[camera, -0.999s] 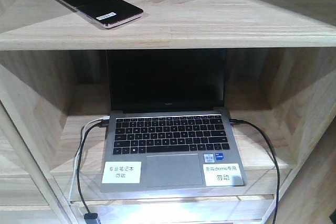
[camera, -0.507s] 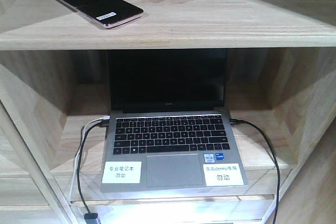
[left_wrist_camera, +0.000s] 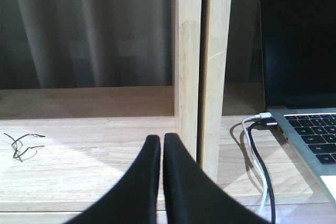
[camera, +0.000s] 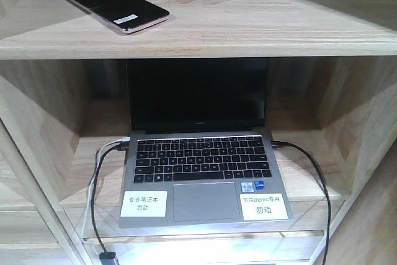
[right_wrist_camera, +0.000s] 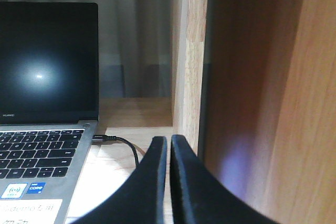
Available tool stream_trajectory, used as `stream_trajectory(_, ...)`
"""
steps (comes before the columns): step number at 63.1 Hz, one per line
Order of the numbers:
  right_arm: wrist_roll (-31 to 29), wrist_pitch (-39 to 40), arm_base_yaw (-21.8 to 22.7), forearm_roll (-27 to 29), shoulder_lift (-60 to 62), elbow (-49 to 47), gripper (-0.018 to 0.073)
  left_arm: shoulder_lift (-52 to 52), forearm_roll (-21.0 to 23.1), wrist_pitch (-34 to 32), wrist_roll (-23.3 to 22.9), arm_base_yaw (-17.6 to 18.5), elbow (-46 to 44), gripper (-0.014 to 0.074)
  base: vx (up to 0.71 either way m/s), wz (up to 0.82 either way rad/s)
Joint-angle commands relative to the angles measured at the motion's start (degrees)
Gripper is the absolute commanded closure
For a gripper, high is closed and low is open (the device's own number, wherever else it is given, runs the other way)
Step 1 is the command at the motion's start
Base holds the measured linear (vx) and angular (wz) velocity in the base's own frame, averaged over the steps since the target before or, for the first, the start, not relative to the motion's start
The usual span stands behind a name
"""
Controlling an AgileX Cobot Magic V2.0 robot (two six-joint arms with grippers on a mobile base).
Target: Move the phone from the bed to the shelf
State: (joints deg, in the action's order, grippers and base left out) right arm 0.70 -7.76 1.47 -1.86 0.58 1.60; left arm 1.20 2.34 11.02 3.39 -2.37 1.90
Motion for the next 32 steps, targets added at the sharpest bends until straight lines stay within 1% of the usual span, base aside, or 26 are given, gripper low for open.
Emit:
stream_trajectory(1,0.1,4.1,0.4,-0.8,0.7,0.6,0.0564,0.4,0.6,-4.3,0.0,0.0,0.4,0.0595,0.00,0.00)
stream_trajectory(32,0.1,4.1,0.4,-0.7,0.7,0.6,0.0564,0.4,0.6,-4.3,0.0,0.0,0.4,0.0595,0.00,0.00)
